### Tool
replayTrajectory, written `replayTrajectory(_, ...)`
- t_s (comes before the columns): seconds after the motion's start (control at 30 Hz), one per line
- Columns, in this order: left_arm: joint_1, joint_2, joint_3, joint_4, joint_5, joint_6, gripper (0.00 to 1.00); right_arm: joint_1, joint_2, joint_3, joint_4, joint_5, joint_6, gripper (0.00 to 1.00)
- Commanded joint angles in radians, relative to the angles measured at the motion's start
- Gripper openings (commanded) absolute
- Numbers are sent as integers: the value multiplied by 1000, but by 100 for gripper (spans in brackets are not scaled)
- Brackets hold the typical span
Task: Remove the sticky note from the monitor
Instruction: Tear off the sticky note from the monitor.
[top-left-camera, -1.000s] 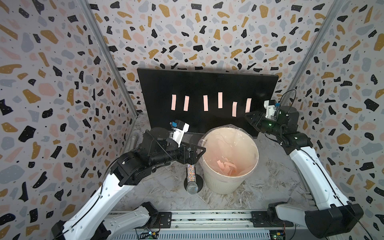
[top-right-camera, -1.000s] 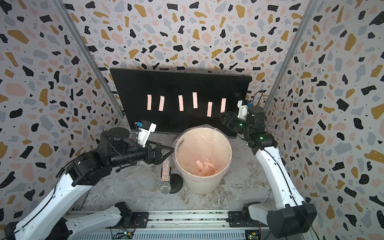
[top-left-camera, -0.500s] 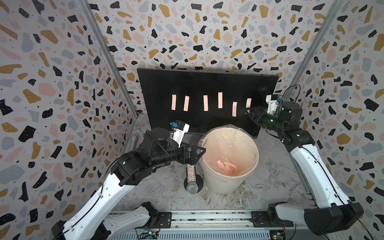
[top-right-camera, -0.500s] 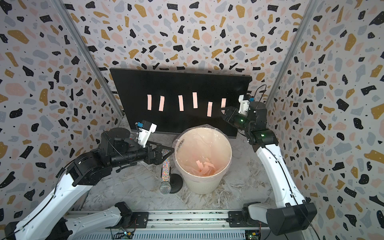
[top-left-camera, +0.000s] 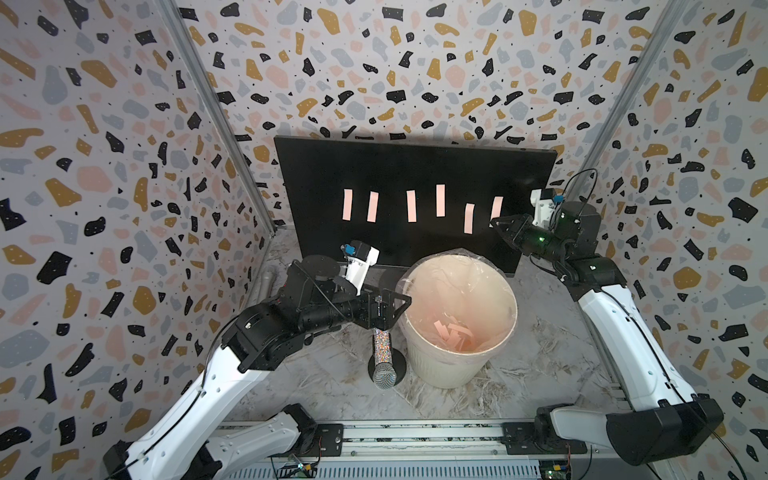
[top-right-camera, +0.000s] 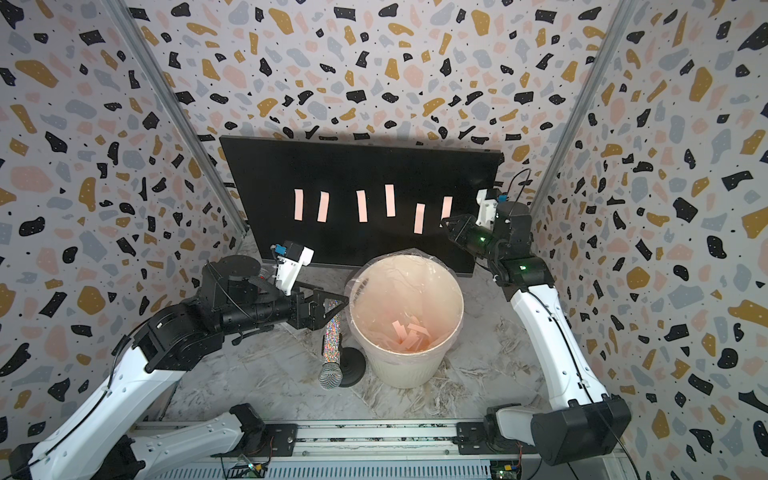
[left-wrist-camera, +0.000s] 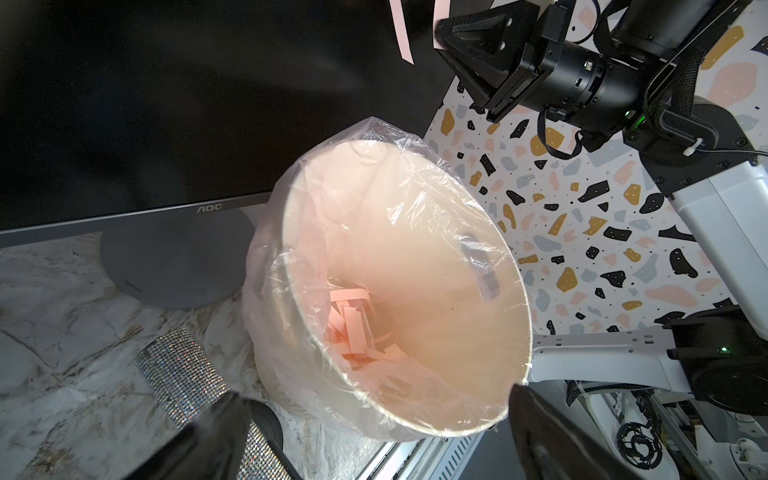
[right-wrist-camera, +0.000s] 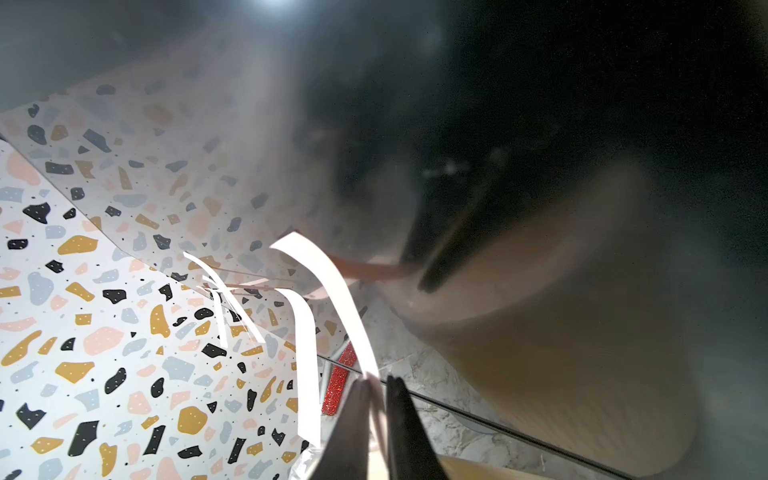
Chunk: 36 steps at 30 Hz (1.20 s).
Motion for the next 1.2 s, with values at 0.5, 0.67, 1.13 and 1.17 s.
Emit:
replayTrajectory(0.5,-6,-15,10,21,-3,7,99,-4,-57,8,-1,-9,-11,0)
replayTrajectory(0.67,-6,-18,7,22,0,6,99,-3,-73,-19,-3,-13,-16,0)
replayTrajectory(1.13,-6,-25,-7,26,-1,0,99,-3,-113,-56,-26,-64,-28,0)
replayTrajectory(1.17,-6,-24,-8,26,-1,0,99,-3,-119,-57,-38,-68,-35,0)
